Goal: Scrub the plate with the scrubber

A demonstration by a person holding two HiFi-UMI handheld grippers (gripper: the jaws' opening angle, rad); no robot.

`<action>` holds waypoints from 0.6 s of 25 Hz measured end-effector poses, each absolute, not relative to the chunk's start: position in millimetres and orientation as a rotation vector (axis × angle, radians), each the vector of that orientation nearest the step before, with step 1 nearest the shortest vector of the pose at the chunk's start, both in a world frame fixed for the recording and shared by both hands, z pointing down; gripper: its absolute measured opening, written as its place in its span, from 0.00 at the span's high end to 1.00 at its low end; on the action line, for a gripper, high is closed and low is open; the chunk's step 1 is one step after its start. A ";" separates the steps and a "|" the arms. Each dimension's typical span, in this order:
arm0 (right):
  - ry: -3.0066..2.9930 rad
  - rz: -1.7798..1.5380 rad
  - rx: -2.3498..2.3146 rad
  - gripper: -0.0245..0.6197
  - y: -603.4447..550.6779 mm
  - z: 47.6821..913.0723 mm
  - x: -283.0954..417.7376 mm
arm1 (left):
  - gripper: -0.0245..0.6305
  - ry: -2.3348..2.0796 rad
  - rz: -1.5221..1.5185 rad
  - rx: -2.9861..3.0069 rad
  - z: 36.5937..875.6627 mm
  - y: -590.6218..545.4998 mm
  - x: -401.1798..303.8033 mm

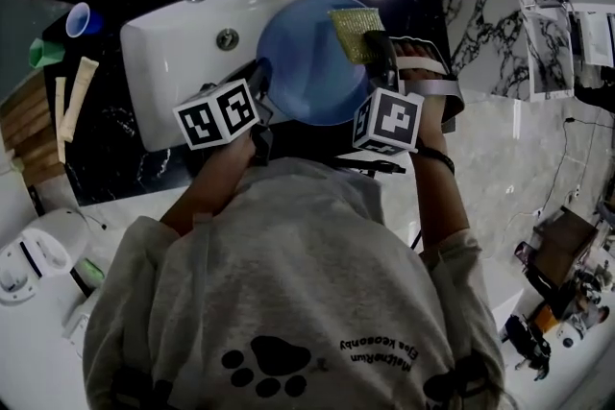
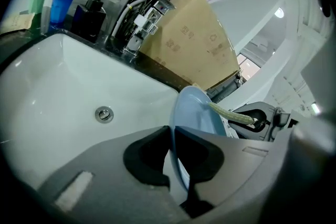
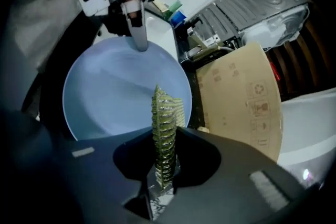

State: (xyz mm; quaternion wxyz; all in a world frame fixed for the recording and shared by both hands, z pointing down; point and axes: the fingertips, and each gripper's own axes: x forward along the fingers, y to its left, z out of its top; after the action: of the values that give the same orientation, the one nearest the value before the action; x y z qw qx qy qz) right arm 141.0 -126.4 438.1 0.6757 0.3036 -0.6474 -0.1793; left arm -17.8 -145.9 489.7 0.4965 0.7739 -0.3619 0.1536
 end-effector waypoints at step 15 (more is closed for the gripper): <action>-1.288 -0.352 0.401 0.85 -121.2 509.7 174.7 | 0.91 -0.869 0.338 1.767 498.1 -143.9 -7.0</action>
State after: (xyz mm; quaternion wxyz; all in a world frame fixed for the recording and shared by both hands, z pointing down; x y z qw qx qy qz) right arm 174.7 -121.2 509.7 0.7668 0.1847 -0.5930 -0.1619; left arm -7.0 -143.9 498.1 0.5413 0.7437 -0.3656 0.1422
